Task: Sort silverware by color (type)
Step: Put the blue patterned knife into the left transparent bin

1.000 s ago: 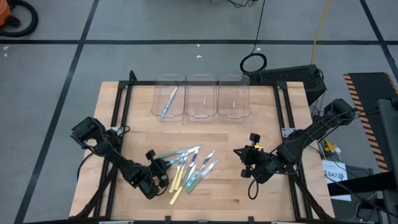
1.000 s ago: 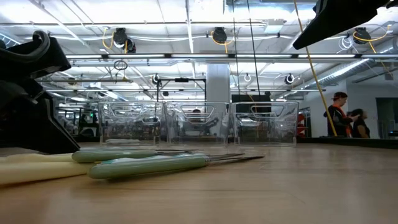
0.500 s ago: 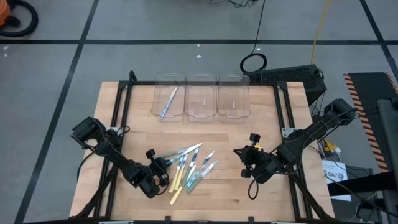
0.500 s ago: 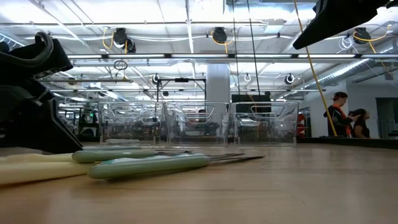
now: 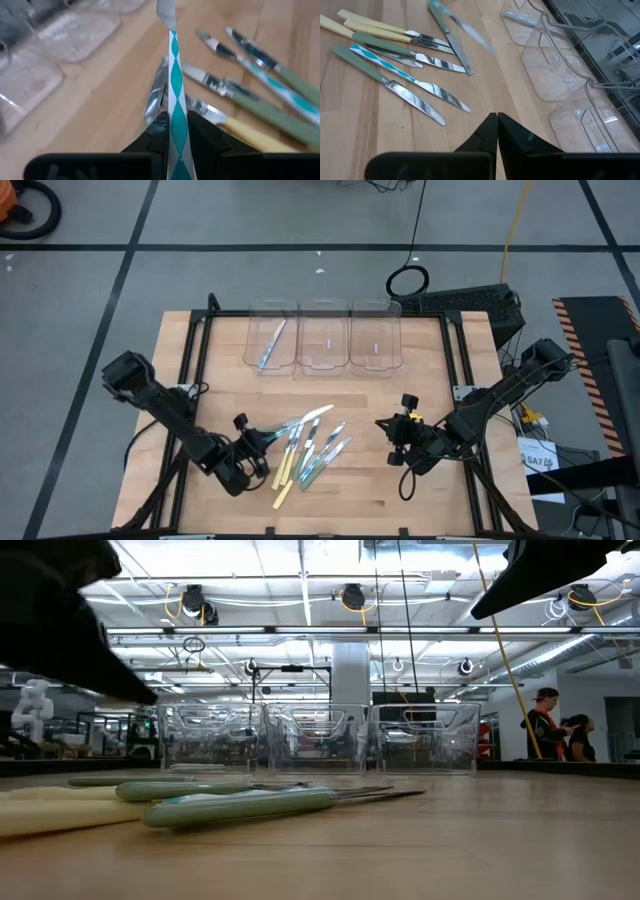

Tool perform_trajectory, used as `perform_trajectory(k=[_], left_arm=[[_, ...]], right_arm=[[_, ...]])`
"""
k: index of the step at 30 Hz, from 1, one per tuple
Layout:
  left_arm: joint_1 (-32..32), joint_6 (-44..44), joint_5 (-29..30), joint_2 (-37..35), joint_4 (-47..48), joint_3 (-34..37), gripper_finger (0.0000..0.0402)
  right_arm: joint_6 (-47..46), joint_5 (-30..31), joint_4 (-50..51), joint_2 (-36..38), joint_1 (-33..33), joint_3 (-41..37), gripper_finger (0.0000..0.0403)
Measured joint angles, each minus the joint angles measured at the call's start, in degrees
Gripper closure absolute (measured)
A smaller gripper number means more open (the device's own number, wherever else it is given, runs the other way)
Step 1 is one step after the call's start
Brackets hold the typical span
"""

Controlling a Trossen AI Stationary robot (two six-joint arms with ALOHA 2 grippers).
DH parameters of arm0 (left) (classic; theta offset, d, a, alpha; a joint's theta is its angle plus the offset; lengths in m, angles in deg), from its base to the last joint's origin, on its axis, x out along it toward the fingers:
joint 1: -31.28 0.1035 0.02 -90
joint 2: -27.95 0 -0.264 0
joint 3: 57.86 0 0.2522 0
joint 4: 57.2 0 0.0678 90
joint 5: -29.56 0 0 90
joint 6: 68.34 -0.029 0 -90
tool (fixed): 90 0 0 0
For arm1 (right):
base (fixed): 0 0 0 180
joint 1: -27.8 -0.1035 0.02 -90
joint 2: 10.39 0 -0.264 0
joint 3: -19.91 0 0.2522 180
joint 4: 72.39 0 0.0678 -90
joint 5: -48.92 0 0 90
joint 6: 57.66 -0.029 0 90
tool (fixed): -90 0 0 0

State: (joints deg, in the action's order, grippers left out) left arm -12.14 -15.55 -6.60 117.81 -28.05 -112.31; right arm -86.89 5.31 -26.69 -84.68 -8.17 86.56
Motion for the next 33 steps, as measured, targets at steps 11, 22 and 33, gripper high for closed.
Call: perform_trajectory(k=[11, 22, 33], left_arm=[[3.22, -11.16, 3.92, -10.78, -0.06, -0.02, 0.0346], [8.46, -20.18, 4.79, -17.87, -0.38, -0.02, 0.0346], [12.73, -28.31, 5.33, -25.38, -2.05, -0.03, 0.0346]], right_arm=[[-0.03, 0.00, -0.01, 0.00, -0.01, 0.00, 0.0394], [-0.03, 0.00, -0.01, -0.01, 0.00, 0.00, 0.0394], [-0.05, 0.00, -0.02, 0.00, 0.00, 0.00, 0.0394]])
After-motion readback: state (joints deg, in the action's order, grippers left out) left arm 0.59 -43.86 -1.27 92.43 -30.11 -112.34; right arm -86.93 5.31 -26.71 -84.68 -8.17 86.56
